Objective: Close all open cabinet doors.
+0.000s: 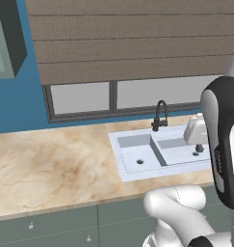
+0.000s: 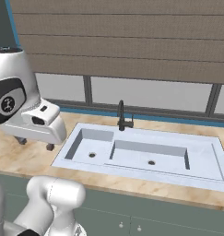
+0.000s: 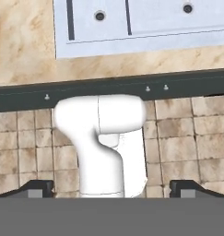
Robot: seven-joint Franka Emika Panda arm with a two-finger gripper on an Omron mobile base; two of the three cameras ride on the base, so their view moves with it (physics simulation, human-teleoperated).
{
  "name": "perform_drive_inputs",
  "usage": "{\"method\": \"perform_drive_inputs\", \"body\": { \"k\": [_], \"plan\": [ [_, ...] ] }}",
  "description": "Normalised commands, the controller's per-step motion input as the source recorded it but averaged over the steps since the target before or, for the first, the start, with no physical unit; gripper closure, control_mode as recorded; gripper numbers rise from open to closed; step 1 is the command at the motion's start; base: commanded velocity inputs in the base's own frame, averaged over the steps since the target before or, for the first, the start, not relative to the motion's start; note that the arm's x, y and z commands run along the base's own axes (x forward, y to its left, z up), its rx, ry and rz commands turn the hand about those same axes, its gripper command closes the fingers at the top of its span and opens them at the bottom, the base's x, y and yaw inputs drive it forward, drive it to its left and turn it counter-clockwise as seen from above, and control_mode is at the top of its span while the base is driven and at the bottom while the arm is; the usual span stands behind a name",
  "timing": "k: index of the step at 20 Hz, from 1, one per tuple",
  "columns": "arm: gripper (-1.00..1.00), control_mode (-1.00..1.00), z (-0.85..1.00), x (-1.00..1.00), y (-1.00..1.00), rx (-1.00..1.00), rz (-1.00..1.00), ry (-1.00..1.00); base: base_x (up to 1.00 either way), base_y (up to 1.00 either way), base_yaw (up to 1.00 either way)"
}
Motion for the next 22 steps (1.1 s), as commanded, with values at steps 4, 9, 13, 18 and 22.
{"method": "perform_drive_inputs", "body": {
  "k": [4, 9, 13, 18, 22],
  "plan": [
    [-1.0, -1.0, 0.08, -0.48, 0.01, -0.04, 0.0, 0.0, 0.0, 0.0, 0.0],
    [-1.0, -1.0, 0.0, -0.43, 0.0, -0.06, 0.0, -0.07, 0.0, 0.0, 0.0],
    [-1.0, -1.0, 0.0, -0.02, 0.0, 0.0, 0.03, -0.16, 0.0, 0.0, 0.0],
    [-1.0, -1.0, 0.0, 0.0, 0.0, 0.0, 0.04, -0.13, 0.0, 0.0, 0.0],
    [-1.0, -1.0, 0.01, 0.02, 0.0, 0.0, 0.0, -0.03, 0.0, 0.0, 0.0]
  ]
}}
